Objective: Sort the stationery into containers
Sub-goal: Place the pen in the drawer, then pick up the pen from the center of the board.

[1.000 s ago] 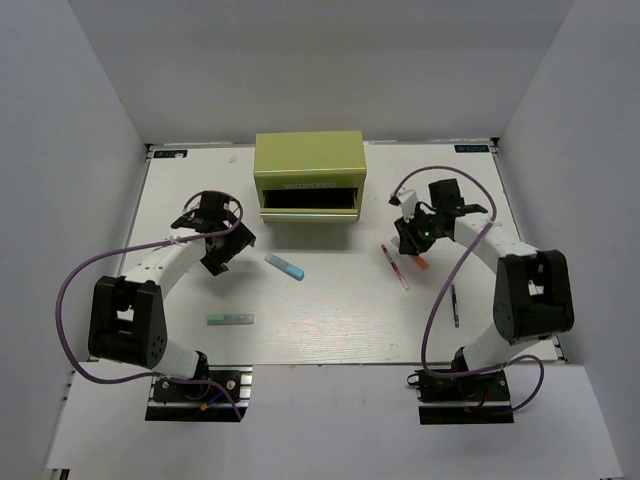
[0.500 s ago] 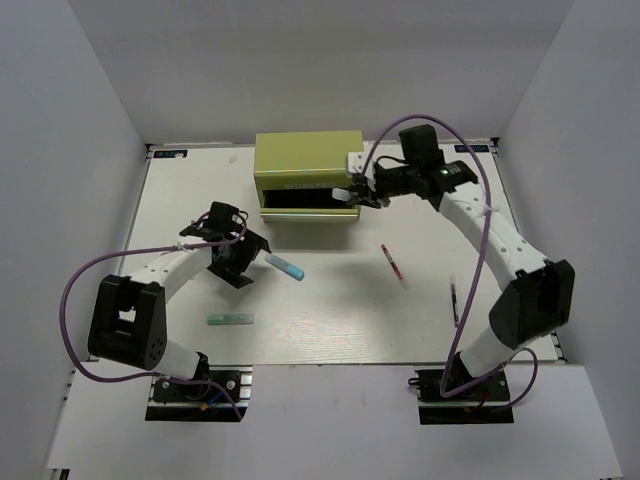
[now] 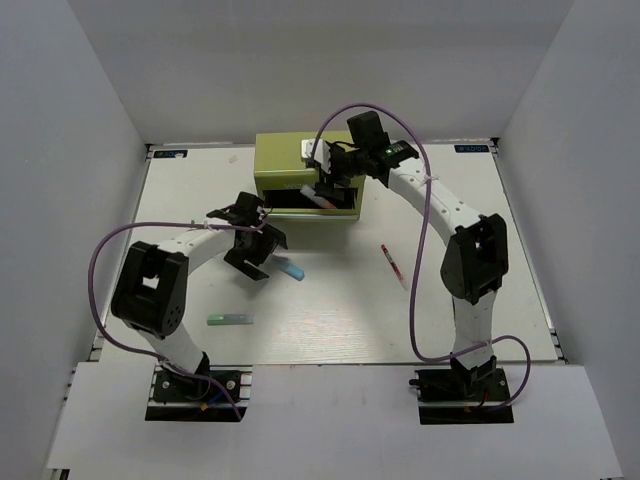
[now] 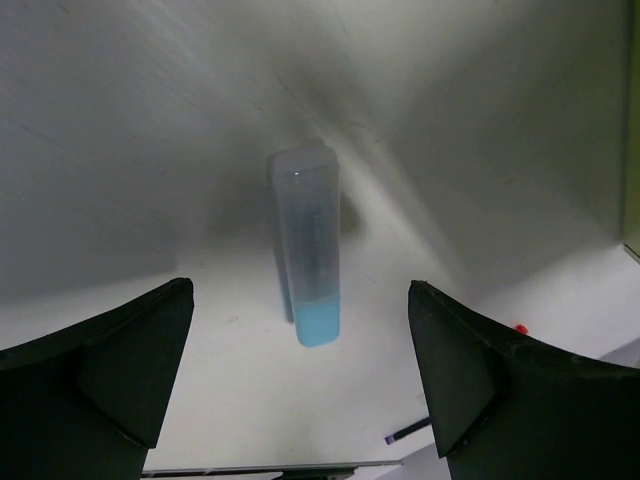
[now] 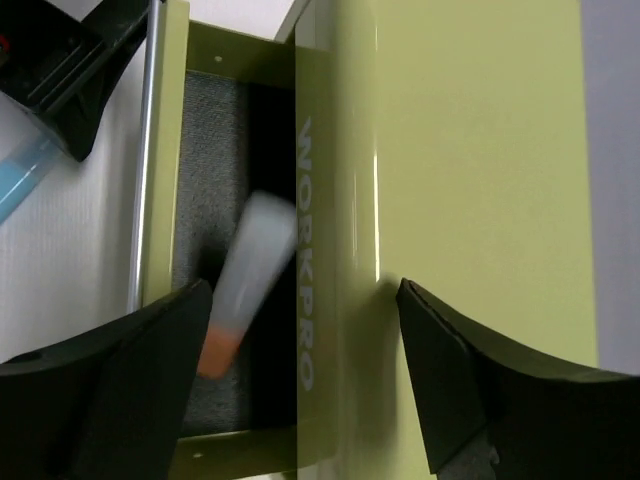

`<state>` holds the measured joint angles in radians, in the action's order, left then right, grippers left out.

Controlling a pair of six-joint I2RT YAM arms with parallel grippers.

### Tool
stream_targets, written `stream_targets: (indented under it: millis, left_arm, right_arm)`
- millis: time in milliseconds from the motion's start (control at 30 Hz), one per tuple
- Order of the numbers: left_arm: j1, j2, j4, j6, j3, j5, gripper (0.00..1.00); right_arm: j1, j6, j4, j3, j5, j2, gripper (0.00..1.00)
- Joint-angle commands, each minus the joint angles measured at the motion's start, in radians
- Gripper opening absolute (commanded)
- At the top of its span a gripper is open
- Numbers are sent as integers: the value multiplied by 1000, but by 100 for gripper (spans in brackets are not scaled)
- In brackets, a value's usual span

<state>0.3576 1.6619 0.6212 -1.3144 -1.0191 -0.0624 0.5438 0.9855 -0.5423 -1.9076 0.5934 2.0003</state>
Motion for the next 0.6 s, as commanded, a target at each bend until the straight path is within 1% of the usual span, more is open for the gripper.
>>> stream_targets:
  millis: [0, 133, 267, 367, 467, 500, 533, 567]
  left_arm:
    - [32, 4, 63, -25, -36, 48, 98]
    - [52, 42, 104, -46, -53, 73, 97]
    - [81, 134, 184, -57, -128, 95, 94]
    - [92, 168, 195, -57, -141, 104, 93]
    - [103, 177, 230, -66, -150, 124, 85]
    - [112, 177, 245, -75, -150, 136, 81]
    - [112, 177, 261, -85, -150, 136, 75]
    - [112, 168, 270, -85, -118, 136, 73]
  right_arm:
    - [2, -44, 31, -30, -20, -43, 84]
    - [-1, -73, 90, 80, -20, -99, 85]
    - [-2, -113, 125, 127, -10, -140, 85]
    - [-5, -122, 137, 162, -7, -166, 85]
    - [-4, -128, 160, 208, -7, -202, 85]
    - [-2, -130, 166, 216, -4, -216, 85]
    - [-4, -130, 179, 225, -3, -221, 85]
    - [-5, -133, 185, 238, -1, -235, 85]
